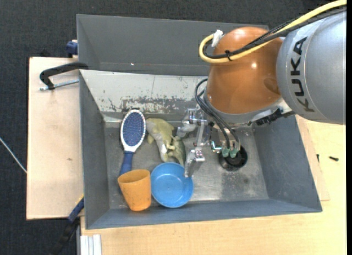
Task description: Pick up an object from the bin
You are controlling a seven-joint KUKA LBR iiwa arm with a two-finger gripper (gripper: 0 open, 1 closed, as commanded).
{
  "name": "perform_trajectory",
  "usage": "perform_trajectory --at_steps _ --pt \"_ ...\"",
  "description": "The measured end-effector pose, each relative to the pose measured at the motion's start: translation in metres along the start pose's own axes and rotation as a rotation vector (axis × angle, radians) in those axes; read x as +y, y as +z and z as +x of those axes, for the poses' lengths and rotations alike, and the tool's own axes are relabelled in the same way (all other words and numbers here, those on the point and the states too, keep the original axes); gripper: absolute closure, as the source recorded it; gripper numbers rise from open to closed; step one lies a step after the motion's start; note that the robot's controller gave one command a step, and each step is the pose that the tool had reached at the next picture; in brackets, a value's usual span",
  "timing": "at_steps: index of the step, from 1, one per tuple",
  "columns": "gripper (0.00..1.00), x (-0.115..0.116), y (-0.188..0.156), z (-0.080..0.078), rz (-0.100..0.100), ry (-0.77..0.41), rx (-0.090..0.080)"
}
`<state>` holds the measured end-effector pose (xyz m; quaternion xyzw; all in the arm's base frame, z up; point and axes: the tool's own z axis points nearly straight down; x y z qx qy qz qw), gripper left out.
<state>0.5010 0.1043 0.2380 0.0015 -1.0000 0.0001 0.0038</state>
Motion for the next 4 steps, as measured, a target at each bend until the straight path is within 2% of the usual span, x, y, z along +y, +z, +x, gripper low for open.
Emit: perform_trajectory --at_steps 1,2,3,4 --pt "0.00 -0.036 0.099 -0.030 0.001 -0.130 -0.002" --pt "0.00 -0.009 0.162 -0.083 -0.004 -0.202 -0.021" --pt "1.00 -0.011 0.157 -0.085 -0.003 -0.198 -0.026" --pt "1.00 -0.038 0.029 -0.095 0.001 -0.288 -0.023"
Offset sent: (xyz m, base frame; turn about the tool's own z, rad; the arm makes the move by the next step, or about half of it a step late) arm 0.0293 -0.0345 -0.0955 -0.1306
